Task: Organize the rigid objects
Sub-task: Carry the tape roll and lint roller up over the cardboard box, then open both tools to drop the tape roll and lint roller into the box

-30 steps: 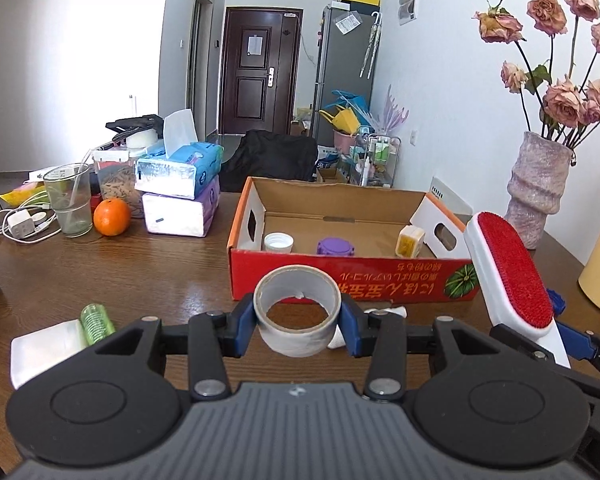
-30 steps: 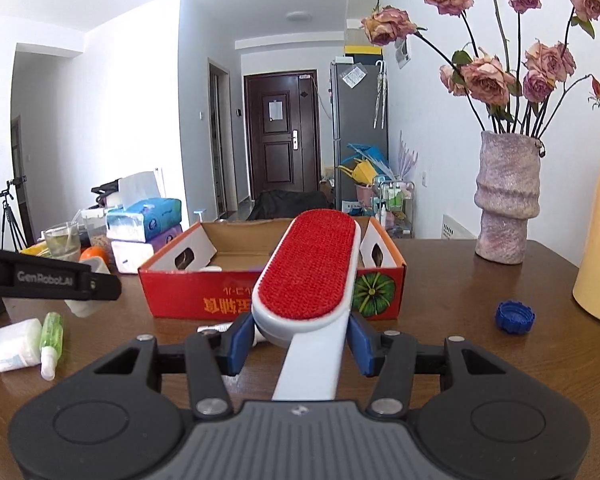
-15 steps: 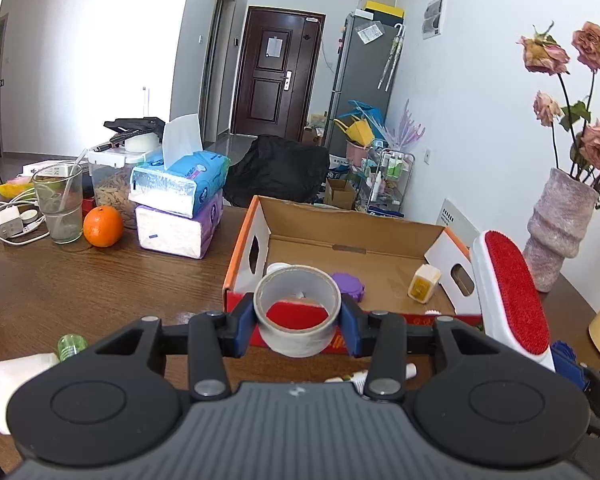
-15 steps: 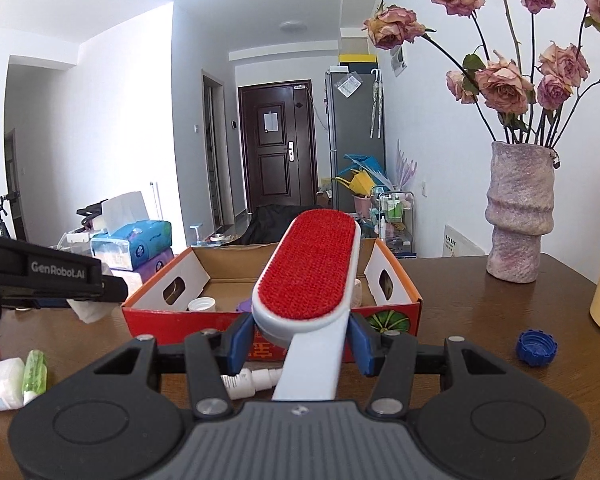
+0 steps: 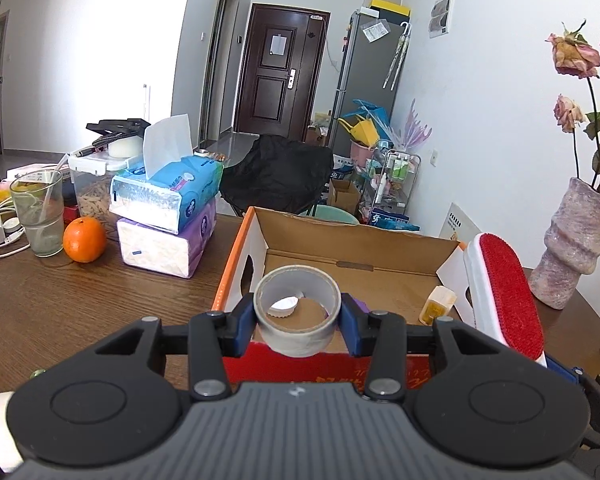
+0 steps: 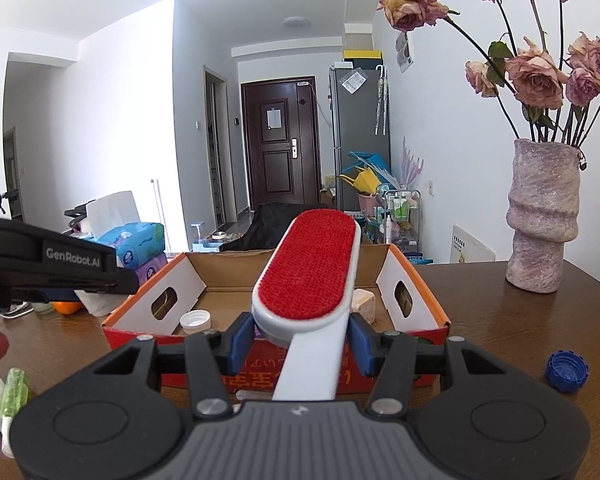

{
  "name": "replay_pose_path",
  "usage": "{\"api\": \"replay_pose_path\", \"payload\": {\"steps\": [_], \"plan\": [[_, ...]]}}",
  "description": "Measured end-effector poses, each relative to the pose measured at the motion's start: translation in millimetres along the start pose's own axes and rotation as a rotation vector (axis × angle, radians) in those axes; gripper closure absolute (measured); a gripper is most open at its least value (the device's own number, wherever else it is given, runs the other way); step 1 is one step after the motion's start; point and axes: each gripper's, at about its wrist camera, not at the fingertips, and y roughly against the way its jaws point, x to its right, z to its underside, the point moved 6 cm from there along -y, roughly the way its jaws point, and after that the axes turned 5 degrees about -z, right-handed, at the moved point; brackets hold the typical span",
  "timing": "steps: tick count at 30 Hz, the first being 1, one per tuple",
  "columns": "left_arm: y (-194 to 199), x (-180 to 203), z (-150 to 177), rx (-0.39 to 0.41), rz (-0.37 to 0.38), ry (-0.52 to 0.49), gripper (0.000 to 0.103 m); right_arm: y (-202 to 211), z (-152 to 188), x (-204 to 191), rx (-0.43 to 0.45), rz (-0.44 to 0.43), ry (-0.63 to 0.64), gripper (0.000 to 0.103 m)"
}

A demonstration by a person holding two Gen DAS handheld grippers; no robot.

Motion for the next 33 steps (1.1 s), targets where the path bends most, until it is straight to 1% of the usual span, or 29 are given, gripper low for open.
{"api": "replay_pose_path", "payload": {"steps": [14,23,33], "plan": [[-40,4,-20,0.001,-0.01,-0.003,0.059,-42,-13,10,-0.01,-0.004,-0.005,0.053],[-62,12,-25,-0.006,-0.014,-0.027,0.059,-67,-20,14,-0.026,-0.013,-0.004,0.053],[-88,23,-28,-0.025,-0.016,-0.057,0.059,-97,-27,22,-0.076,-0.02,-0.015,0.053]]}}
